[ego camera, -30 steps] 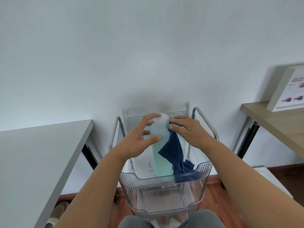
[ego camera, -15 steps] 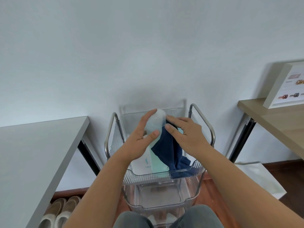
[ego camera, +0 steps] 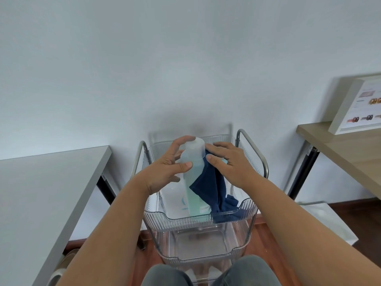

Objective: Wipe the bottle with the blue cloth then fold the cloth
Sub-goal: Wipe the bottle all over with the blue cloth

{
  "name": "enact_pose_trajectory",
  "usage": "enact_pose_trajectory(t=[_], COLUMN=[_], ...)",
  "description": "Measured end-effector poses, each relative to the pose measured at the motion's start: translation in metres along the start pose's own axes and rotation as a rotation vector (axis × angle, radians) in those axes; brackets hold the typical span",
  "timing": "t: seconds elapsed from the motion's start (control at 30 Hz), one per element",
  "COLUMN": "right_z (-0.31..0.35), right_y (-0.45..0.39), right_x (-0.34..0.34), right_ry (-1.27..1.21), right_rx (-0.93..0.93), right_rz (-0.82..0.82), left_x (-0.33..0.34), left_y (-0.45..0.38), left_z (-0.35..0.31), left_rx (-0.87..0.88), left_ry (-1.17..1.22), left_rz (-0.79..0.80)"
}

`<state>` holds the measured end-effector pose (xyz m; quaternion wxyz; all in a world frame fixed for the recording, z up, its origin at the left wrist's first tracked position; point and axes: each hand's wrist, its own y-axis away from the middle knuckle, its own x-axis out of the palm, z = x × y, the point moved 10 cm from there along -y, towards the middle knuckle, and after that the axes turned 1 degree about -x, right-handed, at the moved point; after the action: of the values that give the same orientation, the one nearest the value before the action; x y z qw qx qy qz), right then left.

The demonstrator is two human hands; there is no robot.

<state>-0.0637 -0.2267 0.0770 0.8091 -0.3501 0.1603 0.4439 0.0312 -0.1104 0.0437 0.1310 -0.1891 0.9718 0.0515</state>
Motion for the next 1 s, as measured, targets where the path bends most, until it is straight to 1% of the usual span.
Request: enact_pose_trajectory(t=[0.1,0.17,0.2,0.23,0.3,0.33,0.37,0.43,0.5,0.57,0.73,0.87,1.0], right_z=[0.002,0.003,0.002,0.001,-0.003,-0.005,-0.007,-0.010,-0.012,-0.013,-0.009,-0.011,-0.012], right_y=[-0.008,-0.010,-0.009,-0.008,-0.004,0.000,0.003,0.007,0.009,0.011,0.010,0.001,-0.011], right_x=[0.002,0.004,0.004,0.003,-0.003,-0.005,-0.005,-0.001,0.001,0.000,0.001,0.001,0.006], right_ry=[0.041,0.089,0.107,0.111,0.060,0.016,-0.031,-0.105,-0.130,-0.130,-0.051,-0.029,-0.006], right_rx=[-0.013,-0.041,-0.050,-0.053,-0.042,-0.029,-0.012,0.031,0.053,0.050,-0.004,-0.026,-0.031], right_rz=[0.074,0.100,0.094,0.068,-0.036,-0.089,-0.127,-0.155,-0.156,-0.161,-0.141,-0.076,0.037], left_x=[0.000,0.002,0.003,0.003,0.010,0.016,0.022,0.025,0.020,0.014,0.006,0.006,0.004], left_y=[0.002,0.004,0.006,0.009,0.023,0.031,0.034,0.034,0.030,0.026,0.019,0.011,0.009], left_z=[-0.002,-0.006,-0.011,-0.017,-0.031,-0.035,-0.034,-0.028,-0.023,-0.022,-0.020,-0.021,-0.018], left_rx=[-0.014,-0.004,0.031,0.095,0.238,0.278,0.290,0.291,0.286,0.286,0.264,0.251,0.227], left_ry=[0.007,-0.001,-0.045,-0.142,-0.372,-0.422,-0.422,-0.357,-0.299,-0.285,-0.225,-0.212,-0.188], left_rz=[0.015,-0.023,-0.087,-0.195,-0.439,-0.531,-0.589,-0.633,-0.625,-0.580,-0.465,-0.365,-0.271])
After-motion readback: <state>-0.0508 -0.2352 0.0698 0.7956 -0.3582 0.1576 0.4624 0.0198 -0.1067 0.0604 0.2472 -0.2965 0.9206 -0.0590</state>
